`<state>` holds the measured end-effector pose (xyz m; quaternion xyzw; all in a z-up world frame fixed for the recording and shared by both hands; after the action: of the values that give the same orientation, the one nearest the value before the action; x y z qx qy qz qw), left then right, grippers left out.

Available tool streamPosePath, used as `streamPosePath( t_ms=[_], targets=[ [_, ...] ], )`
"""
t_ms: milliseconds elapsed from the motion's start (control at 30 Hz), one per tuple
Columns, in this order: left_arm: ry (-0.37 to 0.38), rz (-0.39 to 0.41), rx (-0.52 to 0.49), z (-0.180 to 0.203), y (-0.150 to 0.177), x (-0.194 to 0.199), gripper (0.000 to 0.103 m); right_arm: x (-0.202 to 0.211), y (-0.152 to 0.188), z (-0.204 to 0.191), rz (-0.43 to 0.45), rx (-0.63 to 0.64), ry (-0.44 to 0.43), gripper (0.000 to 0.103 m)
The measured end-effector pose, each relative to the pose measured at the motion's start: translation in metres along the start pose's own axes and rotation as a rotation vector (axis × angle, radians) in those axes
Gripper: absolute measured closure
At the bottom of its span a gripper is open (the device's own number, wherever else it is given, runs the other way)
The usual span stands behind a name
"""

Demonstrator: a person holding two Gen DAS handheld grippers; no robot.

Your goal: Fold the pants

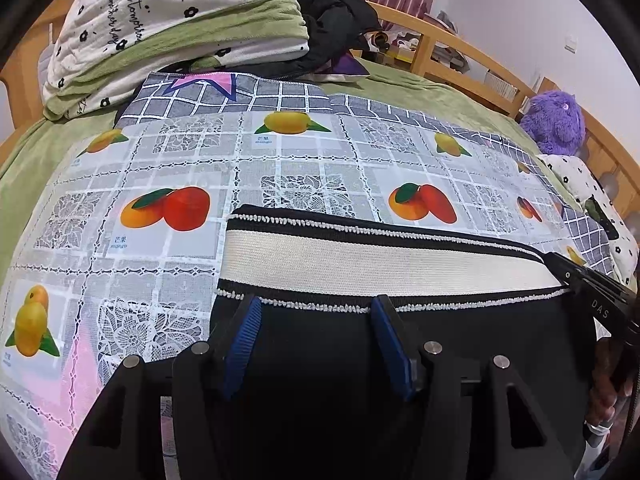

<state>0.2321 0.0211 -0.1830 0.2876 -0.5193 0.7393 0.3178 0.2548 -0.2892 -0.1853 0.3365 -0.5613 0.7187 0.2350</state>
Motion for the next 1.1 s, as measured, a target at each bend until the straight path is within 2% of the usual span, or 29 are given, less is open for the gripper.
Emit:
streamPosePath(
  t_ms=[367, 633, 833, 933, 1033, 1100],
  targets=[
    [-0.001, -0.005, -0.011, 0.003, 0.001, -0.003, 0.038, 0.0, 0.0, 0.0, 0.005, 0.002, 0.004, 0.092],
    [0.005, -0.014, -0.013, 0.003, 0.002, -0.006, 0.026, 0.001, 0.0, -0.001, 0.009, 0.003, 0.005, 0.092],
    [-0.002, -0.011, -0.02, 0.005, 0.002, -0.005, 0.024, 0.001, 0.0, -0.002, 0.011, 0.011, 0.014, 0.092],
    [-0.003, -0.01, -0.026, 0.004, 0.0, 0.0, 0.024, 0.003, -0.003, 0.003, 0.002, -0.003, -0.017, 0.091],
    [-0.011, -0.009, -0.027, -0.002, -0.005, 0.006, 0.024, 0.007, -0.006, 0.021, -0.02, -0.097, -0.101, 0.091],
    [-0.026, 0.017, -0.017, -0.011, -0.009, 0.013, 0.025, 0.011, -0.005, 0.03, -0.02, -0.139, -0.118, 0.091]
  ],
)
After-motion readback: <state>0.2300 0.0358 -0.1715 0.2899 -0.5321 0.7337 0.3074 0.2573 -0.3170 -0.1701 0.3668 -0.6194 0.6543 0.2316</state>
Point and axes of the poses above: each gripper's, at about its wrist camera, not at the fingertips, and x roughly against the way its jaws point, z to its right, y to its underside, the point moved 1 cm from there along -x, roughly the way its jaws point, and after that the axes turned 12 degrees about x, right-handed, at the moved point
